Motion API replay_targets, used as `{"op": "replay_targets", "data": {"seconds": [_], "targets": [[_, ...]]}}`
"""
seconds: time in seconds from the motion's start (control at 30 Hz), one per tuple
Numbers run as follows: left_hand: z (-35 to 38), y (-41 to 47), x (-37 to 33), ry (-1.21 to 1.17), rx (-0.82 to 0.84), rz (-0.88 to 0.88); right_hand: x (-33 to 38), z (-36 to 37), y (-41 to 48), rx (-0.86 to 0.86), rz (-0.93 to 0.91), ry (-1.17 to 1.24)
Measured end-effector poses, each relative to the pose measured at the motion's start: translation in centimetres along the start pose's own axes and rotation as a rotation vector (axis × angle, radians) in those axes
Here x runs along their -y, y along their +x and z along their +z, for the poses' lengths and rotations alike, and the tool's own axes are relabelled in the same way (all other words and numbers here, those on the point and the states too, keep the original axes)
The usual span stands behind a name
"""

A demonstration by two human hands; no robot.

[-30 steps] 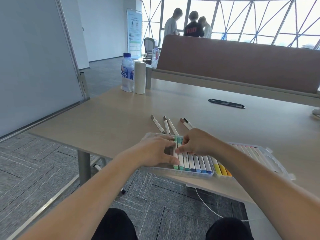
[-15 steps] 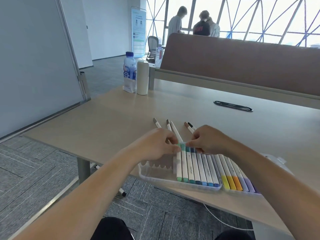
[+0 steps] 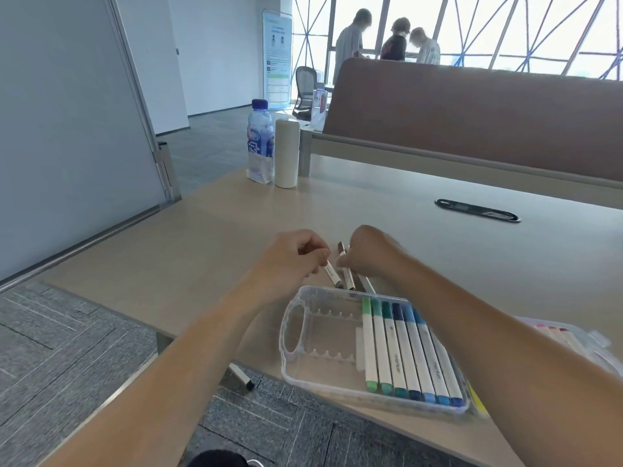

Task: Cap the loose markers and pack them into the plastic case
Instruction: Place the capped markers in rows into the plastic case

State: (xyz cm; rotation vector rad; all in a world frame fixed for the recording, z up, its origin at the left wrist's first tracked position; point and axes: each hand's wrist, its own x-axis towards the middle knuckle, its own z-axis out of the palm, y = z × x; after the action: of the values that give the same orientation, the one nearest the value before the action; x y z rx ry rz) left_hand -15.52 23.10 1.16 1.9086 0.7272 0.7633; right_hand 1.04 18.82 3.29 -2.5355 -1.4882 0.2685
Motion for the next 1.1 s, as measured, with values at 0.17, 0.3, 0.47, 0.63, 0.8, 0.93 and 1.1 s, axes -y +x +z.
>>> {"op": "replay_targets", "data": {"seconds": [0.17, 0.3, 0.47, 0.63, 0.8, 0.93, 1.1], "targets": [[-0.5, -0.3, 0.7, 0.002, 0.017, 0.009, 1.3, 0.4, 0.8, 0.014, 0.072, -0.069], [-0.7, -1.2, 0.3, 0.015, 0.029, 0.012, 1.1, -0.8, -0.3, -0.073, 0.022, -0.022], [-0.2, -2.6, -0.6, 0.114, 0.026, 0.017, 0.8, -3.2, -4.5, 0.008, 0.013, 0.215], [0.7, -4.8, -1.8, 0.233, 0.164, 0.027, -0.6, -2.9, -9.8, 0.287, 0.035, 0.388], [1.5, -7.0, -2.8, 0.458, 0.328, 0.054, -1.7, -1.5, -12.0, 0.358, 0.036, 0.396], [2.0, -7.5, -2.8, 0.613, 0.426, 0.115, -1.9, -0.9, -12.4, 0.259, -0.027, 0.250], [2.3, -7.6, -2.5, 0.698, 0.469, 0.160, -2.8, -0.6, -12.4, 0.215, -0.105, 0.180]]}}
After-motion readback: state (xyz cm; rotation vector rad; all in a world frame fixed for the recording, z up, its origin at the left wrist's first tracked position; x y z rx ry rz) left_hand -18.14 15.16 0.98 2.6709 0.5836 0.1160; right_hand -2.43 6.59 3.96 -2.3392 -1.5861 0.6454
